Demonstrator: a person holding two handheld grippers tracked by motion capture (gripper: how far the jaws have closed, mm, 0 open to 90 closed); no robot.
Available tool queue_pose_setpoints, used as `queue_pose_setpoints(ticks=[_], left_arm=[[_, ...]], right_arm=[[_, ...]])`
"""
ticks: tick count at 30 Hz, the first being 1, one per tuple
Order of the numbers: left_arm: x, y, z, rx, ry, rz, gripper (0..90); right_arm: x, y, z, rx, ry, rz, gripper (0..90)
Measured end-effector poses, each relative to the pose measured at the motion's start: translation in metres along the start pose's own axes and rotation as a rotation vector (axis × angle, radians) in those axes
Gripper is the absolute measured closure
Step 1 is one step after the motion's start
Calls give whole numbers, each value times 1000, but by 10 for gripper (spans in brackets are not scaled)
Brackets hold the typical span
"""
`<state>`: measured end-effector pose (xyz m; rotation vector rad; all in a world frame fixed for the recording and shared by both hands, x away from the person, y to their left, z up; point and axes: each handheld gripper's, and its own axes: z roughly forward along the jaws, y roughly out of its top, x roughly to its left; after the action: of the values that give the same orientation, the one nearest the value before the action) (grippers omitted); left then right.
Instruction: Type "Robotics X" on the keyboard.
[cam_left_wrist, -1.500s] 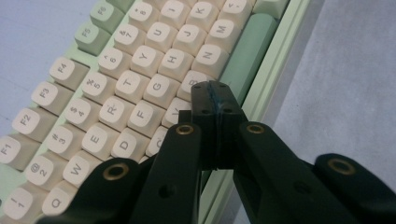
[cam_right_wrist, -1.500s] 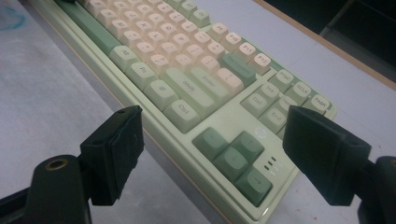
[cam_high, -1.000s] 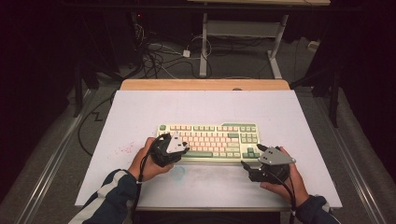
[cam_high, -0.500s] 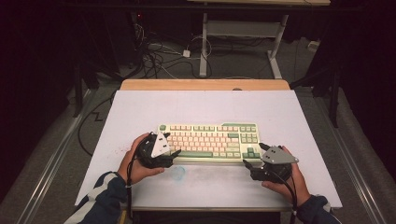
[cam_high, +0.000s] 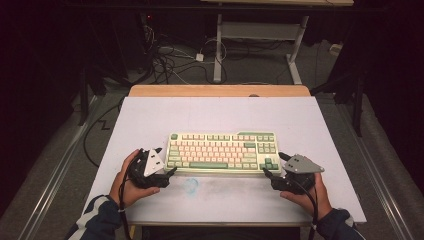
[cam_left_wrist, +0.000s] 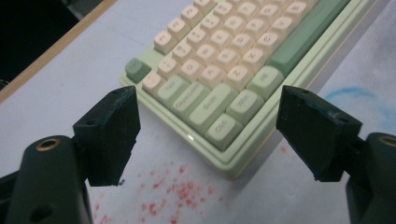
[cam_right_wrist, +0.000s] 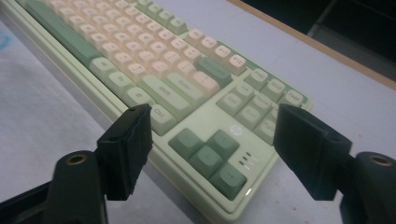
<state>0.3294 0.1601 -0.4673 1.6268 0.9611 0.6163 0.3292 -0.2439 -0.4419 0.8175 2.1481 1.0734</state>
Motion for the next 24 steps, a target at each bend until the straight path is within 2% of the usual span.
queue_pose_setpoints(ticks=[2, 5, 6, 8, 12, 15, 24], left_arm=[[4, -3, -3, 14, 13, -3, 203], [8, -7, -6, 25, 27, -9, 203], [9, -8, -8, 29, 37, 1, 204], [11, -8, -9, 28, 41, -15, 204], [15, -10, -9, 34, 50, -26, 203], [14, -10, -8, 39, 47, -21, 204], [12, -13, -7, 56, 41, -18, 204]], right_arm=[[-3, 1, 1, 10, 23, 8, 382], [-7, 4, 4, 28, 38, 9, 549], [-8, 6, 6, 38, 46, 8, 615], [-10, 12, 10, 44, 76, 8, 721], [-8, 23, 20, 66, 107, -24, 860], [-6, 30, 31, 95, 113, -58, 900], [-7, 37, 54, 135, 157, -57, 900]])
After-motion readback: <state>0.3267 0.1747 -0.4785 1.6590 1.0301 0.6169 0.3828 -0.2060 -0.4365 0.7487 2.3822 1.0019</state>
